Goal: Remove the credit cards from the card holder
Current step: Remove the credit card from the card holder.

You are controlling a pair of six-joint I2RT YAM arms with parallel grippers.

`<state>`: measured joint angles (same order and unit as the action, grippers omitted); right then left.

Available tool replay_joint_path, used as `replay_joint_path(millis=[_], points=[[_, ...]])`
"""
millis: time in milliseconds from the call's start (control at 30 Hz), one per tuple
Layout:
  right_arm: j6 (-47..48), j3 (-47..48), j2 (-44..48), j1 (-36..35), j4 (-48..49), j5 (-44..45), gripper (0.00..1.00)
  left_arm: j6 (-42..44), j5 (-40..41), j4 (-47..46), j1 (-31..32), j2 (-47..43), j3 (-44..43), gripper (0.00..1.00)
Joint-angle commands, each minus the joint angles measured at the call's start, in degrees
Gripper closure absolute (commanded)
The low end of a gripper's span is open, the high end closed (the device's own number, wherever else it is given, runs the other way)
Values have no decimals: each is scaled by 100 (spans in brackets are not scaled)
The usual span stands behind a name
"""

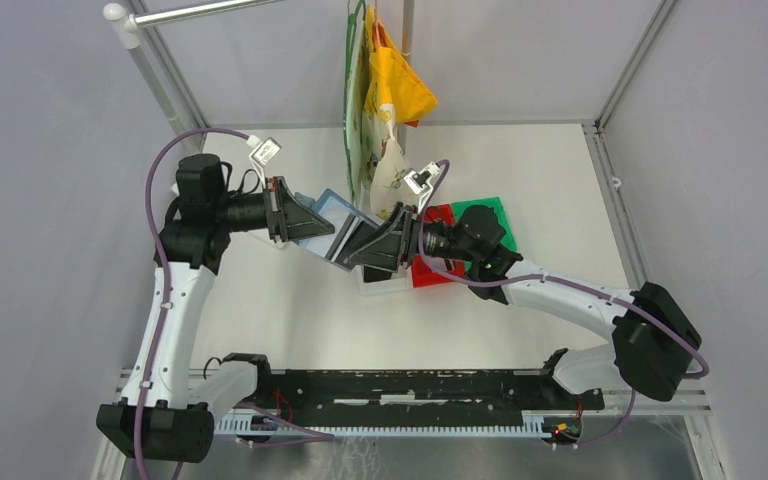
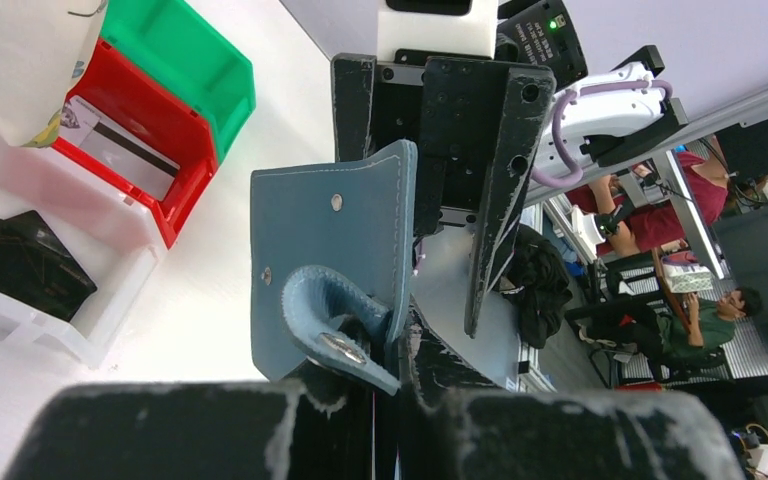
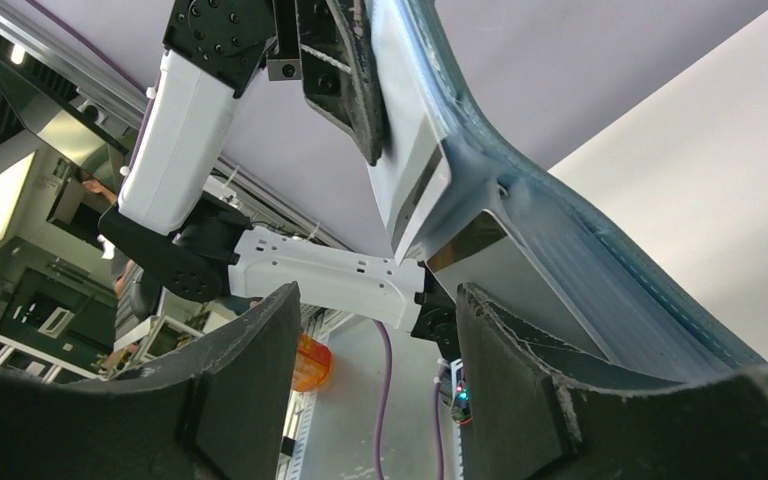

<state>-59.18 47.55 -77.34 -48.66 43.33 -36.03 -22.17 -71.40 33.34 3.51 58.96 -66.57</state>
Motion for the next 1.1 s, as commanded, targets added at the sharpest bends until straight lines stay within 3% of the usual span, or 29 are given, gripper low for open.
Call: replay_joint_path(millis=[0,333,467,667,800,933,1067], points=[[-222,378,-148,-53,786,-106,38,-498,-322,-497,3,-188,-21,98],[-741,640,-601,-193,1599,-108,46,-611,-393,-497,6,-305,82,98],[-754,672,-650,-246,1641,-113,55,-669,-406,-502,6,-302,54,98],[-779,483,-569,-266,1835,3,82,-739,-410,-504,7,-284,3,97],[-768,296,-467,-266,1985,147,99,-775,-466,-504,3,-269,-13,91],[-706,110,-370,-266,2030,144,100,-700,-553,-425,4,-212,-46,86],[-649,-97,-248,-266,2029,186,100,-398,-609,-88,2,-80,-196,89]])
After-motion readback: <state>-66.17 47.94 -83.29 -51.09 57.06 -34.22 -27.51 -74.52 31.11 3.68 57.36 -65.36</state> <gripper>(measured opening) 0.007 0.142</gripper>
